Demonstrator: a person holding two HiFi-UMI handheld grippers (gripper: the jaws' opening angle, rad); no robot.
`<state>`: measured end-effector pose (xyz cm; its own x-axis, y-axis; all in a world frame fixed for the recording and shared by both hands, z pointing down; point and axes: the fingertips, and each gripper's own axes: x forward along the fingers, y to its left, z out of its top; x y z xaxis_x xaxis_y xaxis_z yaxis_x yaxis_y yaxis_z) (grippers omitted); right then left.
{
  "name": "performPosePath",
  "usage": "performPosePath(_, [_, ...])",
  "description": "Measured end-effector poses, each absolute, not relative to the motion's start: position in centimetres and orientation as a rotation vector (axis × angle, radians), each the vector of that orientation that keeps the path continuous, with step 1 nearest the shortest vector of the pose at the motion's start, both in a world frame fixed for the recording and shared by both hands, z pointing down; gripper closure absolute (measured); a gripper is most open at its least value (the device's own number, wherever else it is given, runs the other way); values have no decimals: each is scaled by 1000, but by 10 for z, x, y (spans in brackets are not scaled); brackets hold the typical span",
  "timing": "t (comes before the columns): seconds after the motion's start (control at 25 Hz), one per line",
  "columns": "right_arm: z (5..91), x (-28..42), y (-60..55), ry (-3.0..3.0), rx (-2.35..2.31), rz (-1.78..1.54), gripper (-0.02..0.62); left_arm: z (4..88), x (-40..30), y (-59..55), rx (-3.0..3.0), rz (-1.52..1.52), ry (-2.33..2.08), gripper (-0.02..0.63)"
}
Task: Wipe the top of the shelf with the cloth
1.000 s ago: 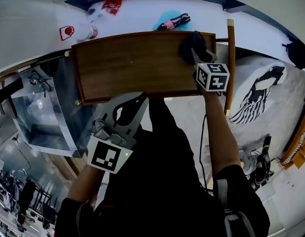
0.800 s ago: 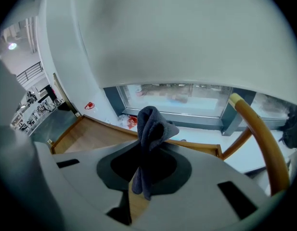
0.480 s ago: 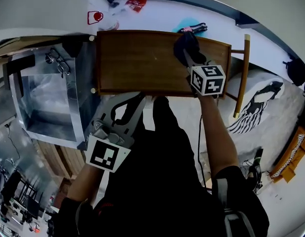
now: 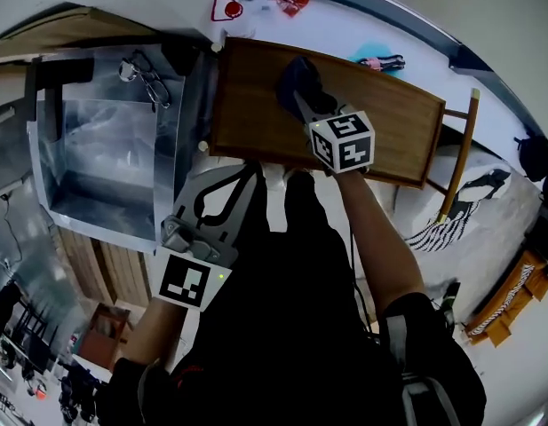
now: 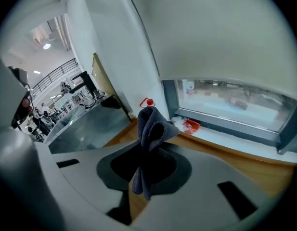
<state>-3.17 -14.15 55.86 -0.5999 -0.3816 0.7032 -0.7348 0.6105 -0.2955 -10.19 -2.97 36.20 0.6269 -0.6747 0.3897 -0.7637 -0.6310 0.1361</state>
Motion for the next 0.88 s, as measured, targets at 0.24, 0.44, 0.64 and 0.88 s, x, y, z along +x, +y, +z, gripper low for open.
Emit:
performPosePath(0.24, [560,-106,-122,-2287,714,750,548,365,-138,-21,2521,421,-1225,583])
performPosePath(0.44, [561,-145,-110,-2308,630,746,549,369,-164,-14,2472,421,-1270,583])
performPosePath(0.64, [580,-161,-108,-2288,594,731,549,378,-178,-10,2436,423,-1291,583])
performPosePath(0.88, [608,-151,-114,-2229,623,733,549,389,-179,-8,2426,436,-1268,583])
